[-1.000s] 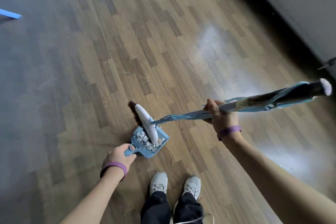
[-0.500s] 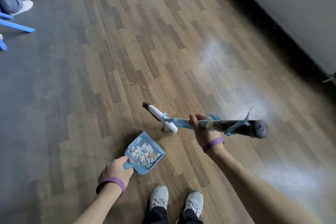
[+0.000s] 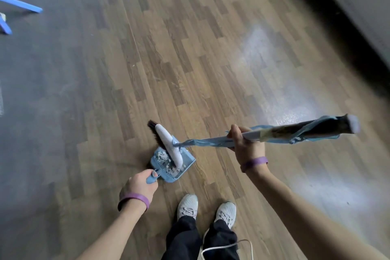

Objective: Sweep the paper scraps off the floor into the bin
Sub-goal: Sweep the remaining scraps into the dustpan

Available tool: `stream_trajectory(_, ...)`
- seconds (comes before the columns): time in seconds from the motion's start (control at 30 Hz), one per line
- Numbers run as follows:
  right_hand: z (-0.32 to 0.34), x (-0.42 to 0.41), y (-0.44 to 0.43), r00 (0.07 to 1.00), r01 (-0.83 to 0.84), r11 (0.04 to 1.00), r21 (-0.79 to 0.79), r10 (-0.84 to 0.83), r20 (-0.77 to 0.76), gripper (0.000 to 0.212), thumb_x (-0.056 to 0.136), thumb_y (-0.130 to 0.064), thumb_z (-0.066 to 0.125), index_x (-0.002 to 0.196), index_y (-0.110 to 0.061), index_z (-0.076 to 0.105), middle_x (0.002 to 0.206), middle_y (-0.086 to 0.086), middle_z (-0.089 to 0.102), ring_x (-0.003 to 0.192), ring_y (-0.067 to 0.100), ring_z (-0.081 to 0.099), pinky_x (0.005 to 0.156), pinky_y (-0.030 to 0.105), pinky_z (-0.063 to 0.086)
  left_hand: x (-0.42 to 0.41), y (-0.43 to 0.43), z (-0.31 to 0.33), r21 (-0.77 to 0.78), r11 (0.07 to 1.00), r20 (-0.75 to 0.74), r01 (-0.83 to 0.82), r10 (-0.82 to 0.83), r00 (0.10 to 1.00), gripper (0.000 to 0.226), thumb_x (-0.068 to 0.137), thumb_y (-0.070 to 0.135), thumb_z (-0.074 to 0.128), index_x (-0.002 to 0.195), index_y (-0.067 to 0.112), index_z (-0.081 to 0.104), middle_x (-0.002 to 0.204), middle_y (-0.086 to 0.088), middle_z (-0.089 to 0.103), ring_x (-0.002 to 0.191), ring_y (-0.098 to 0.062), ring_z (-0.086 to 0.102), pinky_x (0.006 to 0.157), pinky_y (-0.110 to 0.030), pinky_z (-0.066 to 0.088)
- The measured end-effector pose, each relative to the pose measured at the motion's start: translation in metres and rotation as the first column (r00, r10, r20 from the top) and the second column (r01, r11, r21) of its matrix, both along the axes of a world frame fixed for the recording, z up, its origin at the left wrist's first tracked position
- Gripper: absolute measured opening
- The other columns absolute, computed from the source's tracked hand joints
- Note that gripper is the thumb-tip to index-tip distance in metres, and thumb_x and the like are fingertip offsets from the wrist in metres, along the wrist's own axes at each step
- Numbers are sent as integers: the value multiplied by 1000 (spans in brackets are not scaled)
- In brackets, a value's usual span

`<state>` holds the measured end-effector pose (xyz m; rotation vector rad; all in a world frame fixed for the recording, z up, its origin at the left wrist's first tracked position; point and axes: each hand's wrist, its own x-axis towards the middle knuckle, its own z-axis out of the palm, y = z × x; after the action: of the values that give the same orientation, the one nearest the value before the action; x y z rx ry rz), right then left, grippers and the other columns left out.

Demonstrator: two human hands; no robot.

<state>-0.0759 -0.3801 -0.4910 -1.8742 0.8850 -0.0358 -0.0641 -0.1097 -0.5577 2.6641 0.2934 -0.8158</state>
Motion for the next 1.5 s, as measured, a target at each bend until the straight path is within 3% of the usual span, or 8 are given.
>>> stream_trajectory(0.23,58,-5,8,997,-43,999,7,42,70,36,96,-21,52,60,-18,55,67,2,59,74,30,63,72,53,56,-2,18,27,-47,999,-16,-27,27,1000,15,85,31,56,92,36,68,90,-4,69,83,-31,60,71,-29,50)
stream_trajectory(0.37,60,-1,14,990,-124,990,-73,128,62,37,94,-36,49,61,-18,53,61,-1,54,62,17,53,63,33,47,-6,22,26,-54,998,-3,-31,31,1000,15,86,33,56,94,35,68,90,-2,70,80,-29,60,69,-28,50)
stream_trajectory(0.5,46,2,13,986,-147,982,-117,155,55,32,98,-21,51,75,-2,62,65,-3,55,63,12,50,59,14,38,-13,27,15,-47,997,-17,-59,59,998,12,85,33,57,89,36,68,84,-2,68,77,-28,60,66,-27,49)
stream_trajectory(0.67,38,0,-1,987,-142,975,-171,153,55,37,96,-28,51,74,0,62,66,3,56,63,15,52,63,30,40,-19,35,17,-71,994,-23,-84,82,996,11,85,35,57,88,37,68,82,-2,69,75,-30,61,67,-28,50)
stream_trajectory(0.9,46,-4,-11,987,-159,969,-189,160,-11,29,98,-21,50,71,-11,56,63,-3,51,58,5,48,54,12,34,-26,35,47,-94,993,4,-66,67,998,9,85,36,57,83,39,65,75,0,67,71,-27,61,61,-27,48)
stream_trajectory(1.07,65,-15,-17,997,-80,983,-163,78,-14,26,98,-22,51,74,-16,58,70,0,59,66,16,55,66,31,43,-29,32,73,-128,990,16,-53,56,998,9,81,34,60,77,41,63,72,1,66,70,-27,61,60,-26,47)
stream_trajectory(1.27,107,-27,-27,997,75,995,-73,-72,35,41,81,-51,47,65,-15,58,75,18,64,77,36,63,72,48,55,-22,14,102,-150,988,59,18,-9,998,7,82,37,59,80,41,65,76,3,68,71,-25,61,62,-27,50)
stream_trajectory(1.5,157,-46,-41,982,179,982,-64,-175,69,36,94,-28,53,61,-16,57,74,20,67,81,40,65,75,57,54,-11,-18,135,-164,978,105,132,-116,988,10,84,36,58,87,36,67,83,0,70,76,-28,61,65,-27,50)
